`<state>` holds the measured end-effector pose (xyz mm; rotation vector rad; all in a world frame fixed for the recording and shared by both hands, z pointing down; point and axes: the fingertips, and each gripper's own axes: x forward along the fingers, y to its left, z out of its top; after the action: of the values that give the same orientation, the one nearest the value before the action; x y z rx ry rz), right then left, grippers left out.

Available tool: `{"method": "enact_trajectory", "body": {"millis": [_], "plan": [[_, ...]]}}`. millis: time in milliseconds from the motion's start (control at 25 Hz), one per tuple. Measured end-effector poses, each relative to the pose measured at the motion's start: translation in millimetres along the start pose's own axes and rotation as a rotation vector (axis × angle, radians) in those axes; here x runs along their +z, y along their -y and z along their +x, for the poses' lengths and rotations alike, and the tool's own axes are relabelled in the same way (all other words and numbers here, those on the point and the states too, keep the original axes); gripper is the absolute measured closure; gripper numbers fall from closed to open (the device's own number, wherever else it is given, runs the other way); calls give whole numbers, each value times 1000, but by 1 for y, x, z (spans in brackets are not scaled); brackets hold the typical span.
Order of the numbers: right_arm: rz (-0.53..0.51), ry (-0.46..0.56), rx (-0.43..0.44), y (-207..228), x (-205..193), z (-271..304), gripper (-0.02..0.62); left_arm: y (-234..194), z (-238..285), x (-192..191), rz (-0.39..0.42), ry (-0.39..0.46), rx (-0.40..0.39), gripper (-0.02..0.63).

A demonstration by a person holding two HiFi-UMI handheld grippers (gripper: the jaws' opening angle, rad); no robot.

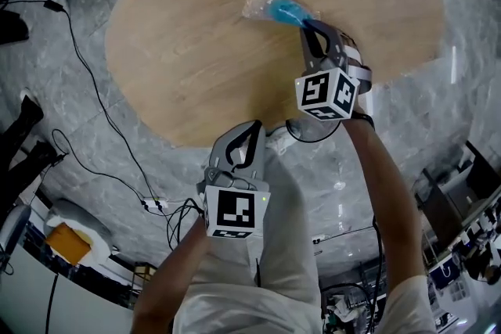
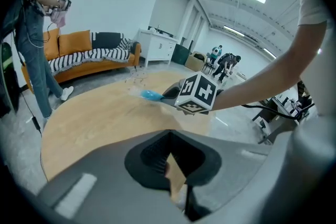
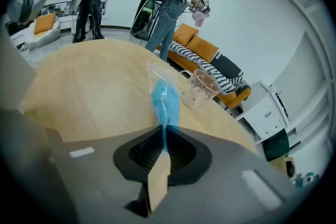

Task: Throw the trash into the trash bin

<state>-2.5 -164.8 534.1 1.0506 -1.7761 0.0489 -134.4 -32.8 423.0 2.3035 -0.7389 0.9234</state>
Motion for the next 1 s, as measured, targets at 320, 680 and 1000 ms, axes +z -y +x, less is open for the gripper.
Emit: {"method": "enact_trajectory", "body": {"millis": [320,680,1000], "plan": [[147,-6,-11,-6,-44,-44,554,46,4,-9,59,-3,-50,606],[253,-19,-33,-19,-85,-86,554,83,7,-20,124,-30,-94,606],[354,-44,-48,-33,-141,-127,554,134,23,-28,192,-56,-142,606]]}}
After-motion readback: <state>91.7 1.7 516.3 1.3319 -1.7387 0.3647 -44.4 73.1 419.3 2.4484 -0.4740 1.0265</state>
